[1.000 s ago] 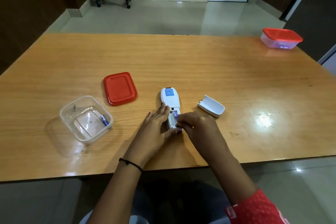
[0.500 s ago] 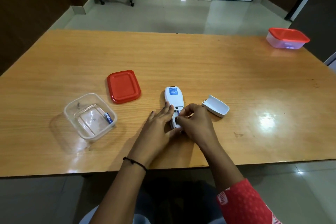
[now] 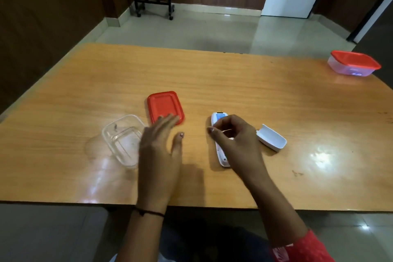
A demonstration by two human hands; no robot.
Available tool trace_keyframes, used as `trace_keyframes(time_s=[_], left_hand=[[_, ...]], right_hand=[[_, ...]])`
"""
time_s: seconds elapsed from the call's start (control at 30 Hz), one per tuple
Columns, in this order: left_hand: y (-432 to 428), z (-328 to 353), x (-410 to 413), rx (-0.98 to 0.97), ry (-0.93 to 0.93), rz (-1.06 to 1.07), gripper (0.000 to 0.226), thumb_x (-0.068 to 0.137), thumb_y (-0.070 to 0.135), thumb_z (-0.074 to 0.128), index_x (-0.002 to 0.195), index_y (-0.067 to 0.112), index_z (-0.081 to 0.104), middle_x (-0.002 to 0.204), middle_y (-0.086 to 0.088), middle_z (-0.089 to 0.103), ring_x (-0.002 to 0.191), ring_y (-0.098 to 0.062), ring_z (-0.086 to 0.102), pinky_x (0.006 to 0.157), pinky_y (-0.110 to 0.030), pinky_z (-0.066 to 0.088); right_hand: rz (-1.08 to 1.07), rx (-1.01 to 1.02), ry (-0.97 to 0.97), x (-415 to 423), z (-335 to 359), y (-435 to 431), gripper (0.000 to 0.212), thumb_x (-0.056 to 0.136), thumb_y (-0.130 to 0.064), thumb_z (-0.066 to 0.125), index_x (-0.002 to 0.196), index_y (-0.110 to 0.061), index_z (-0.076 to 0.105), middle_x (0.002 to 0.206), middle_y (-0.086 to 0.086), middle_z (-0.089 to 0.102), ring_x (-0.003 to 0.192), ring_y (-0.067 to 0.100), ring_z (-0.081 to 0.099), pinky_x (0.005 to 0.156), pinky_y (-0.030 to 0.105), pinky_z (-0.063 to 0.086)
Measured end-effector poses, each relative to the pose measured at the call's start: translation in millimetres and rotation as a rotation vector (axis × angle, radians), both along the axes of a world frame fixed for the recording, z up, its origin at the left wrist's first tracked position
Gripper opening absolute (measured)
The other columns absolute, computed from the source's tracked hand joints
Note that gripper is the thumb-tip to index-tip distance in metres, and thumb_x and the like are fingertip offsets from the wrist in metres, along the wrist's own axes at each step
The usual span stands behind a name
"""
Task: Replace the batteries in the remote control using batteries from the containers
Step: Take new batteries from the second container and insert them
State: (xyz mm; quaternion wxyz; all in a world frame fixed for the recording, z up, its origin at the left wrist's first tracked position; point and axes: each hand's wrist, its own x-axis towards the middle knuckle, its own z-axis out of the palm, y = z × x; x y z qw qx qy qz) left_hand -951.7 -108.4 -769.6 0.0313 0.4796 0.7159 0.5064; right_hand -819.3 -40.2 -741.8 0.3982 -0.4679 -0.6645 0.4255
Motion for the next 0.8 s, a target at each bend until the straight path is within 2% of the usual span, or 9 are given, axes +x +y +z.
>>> trace_keyframes(time_s=[0.17,0.27,0.33,0.43,0.47,0.53,0.63,0.7,0.8], left_hand=[[-18.0,-17.7,-50.6,-0.115,-0.112,0.316,0.053,0.086,-0.008,0.050,0.138,0.004,0.045,0.152,-0.018,0.032,0.145,-0.032,0.020,0.117,-0.048,0.018],[-23.5,-16.6,-62.4,-0.173,-0.304,0.264,0.060,0.089,-0.010,0.040,0.146,0.009,0.032,0.160,-0.011,0.012,0.148,-0.020,0.010,0.114,-0.025,0.019],[-24.6,-15.5,-67.2,-0.180,-0.417,0.238,0.060,0.091,-0.008,0.035,0.147,0.014,0.029,0.161,-0.005,0.005,0.146,-0.016,0.016,0.102,-0.018,0.028],[-22.7,-17.7,-73.2,-0.151,-0.509,0.212,0.061,0.091,-0.005,0.034,0.146,0.019,0.031,0.161,-0.001,0.004,0.140,-0.017,0.031,0.100,-0.039,0.044],[-22.6,-18.0,-74.2,-0.145,-0.529,0.225,0.060,0.091,-0.005,0.034,0.146,0.018,0.031,0.161,0.000,0.006,0.138,-0.013,0.034,0.098,-0.033,0.045],[-22.9,-16.8,-74.5,-0.132,-0.566,0.259,0.059,0.091,-0.005,0.036,0.147,0.016,0.030,0.161,0.001,0.012,0.140,-0.008,0.029,0.100,-0.019,0.035],[-25.4,-13.5,-72.0,-0.112,-0.552,0.284,0.059,0.092,-0.002,0.040,0.147,0.016,0.029,0.160,0.000,0.013,0.145,-0.011,0.018,0.106,-0.017,0.023],[-25.0,-11.7,-66.6,-0.098,-0.398,0.300,0.055,0.093,0.001,0.044,0.145,0.017,0.034,0.161,-0.002,0.011,0.146,-0.013,0.017,0.112,-0.021,0.021],[-18.3,-5.0,-48.9,0.018,-0.189,0.217,0.049,0.092,0.003,0.049,0.139,0.017,0.044,0.159,0.001,0.022,0.146,-0.010,0.016,0.119,-0.033,0.023]], right_hand=[[0.282,0.199,-0.304,-82.1,-2.7,-18.3,0.019,0.084,-0.014,0.062,0.102,-0.016,0.069,0.095,-0.002,0.071,0.085,0.013,0.060,0.076,0.026,0.045],[0.340,0.374,-0.660,-119.9,-5.3,-21.0,0.022,0.085,-0.010,0.055,0.105,-0.010,0.067,0.102,0.014,0.070,0.098,0.032,0.060,0.078,0.035,0.047],[0.370,0.520,-0.860,-135.4,-3.3,-25.8,0.012,0.086,-0.010,0.054,0.094,-0.006,0.061,0.099,0.016,0.068,0.099,0.034,0.058,0.076,0.035,0.040],[0.370,0.600,-0.978,-149.5,-1.1,-33.0,0.007,0.087,-0.019,0.057,0.085,-0.014,0.053,0.098,0.012,0.066,0.101,0.032,0.054,0.080,0.037,0.034],[0.365,0.594,-0.995,-152.9,-2.3,-32.0,0.007,0.087,-0.020,0.058,0.086,-0.013,0.054,0.099,0.012,0.067,0.102,0.032,0.053,0.081,0.038,0.034],[0.375,0.513,-0.932,-155.4,-6.6,-23.9,0.016,0.083,-0.015,0.059,0.096,-0.008,0.062,0.101,0.013,0.068,0.103,0.032,0.057,0.085,0.038,0.038],[0.356,0.189,-0.464,-137.2,1.2,-13.5,0.024,0.078,-0.014,0.064,0.101,-0.013,0.071,0.084,0.005,0.073,0.079,0.014,0.067,0.073,0.026,0.050],[0.303,0.012,-0.151,-106.8,10.4,-7.5,0.019,0.082,-0.012,0.065,0.099,-0.012,0.072,0.074,0.001,0.071,0.061,-0.003,0.061,0.058,0.011,0.044],[0.222,-0.228,0.135,-48.0,13.9,1.7,0.019,0.089,-0.011,0.059,0.105,-0.013,0.070,0.086,0.004,0.073,0.070,0.000,0.067,0.057,0.014,0.045]])
